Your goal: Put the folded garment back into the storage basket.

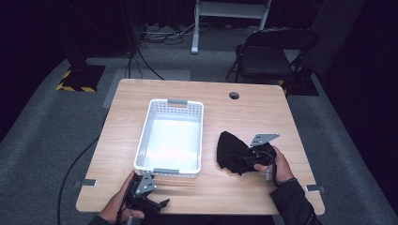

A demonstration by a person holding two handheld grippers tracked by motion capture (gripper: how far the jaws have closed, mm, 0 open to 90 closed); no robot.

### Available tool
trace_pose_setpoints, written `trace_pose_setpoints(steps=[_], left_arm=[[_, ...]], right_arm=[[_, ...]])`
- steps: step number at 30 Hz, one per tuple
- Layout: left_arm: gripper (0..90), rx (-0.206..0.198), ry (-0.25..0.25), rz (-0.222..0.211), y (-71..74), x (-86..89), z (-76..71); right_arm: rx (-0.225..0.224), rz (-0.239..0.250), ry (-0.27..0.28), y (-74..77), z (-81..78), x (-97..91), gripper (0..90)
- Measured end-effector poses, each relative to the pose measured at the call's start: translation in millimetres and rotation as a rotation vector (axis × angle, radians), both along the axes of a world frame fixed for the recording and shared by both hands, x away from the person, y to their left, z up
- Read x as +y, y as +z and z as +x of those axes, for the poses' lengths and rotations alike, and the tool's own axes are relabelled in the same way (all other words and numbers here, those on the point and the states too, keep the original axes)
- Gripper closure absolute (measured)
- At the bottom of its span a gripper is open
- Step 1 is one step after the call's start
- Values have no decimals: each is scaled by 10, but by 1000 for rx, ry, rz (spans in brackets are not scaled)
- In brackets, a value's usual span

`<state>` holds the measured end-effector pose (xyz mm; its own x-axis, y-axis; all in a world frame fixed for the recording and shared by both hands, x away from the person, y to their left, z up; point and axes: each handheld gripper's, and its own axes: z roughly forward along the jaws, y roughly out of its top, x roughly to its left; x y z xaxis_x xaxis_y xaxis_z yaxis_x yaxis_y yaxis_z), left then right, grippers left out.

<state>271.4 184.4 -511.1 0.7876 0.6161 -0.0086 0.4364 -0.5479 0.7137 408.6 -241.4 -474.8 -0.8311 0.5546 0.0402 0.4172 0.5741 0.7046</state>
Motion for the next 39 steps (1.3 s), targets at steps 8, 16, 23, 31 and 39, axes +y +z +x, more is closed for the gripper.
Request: trace_pose_setpoints(steps=[8,16,23,31,39], left_arm=[[2,0,0,0,0,0,0],[2,0,0,0,0,0,0],[2,0,0,0,0,0,0],[2,0,0,0,0,0,0],[2,0,0,0,0,0,-1]], right_arm=[[-15,2,-3,83,-51,-4,634],[-26,11,-1,136,-82,-21,634],[-39,15,-21,231,-103,-52,634],[-48,25,-36,353,-101,-59,634],[-75,18,-13,530,-149,46,633]])
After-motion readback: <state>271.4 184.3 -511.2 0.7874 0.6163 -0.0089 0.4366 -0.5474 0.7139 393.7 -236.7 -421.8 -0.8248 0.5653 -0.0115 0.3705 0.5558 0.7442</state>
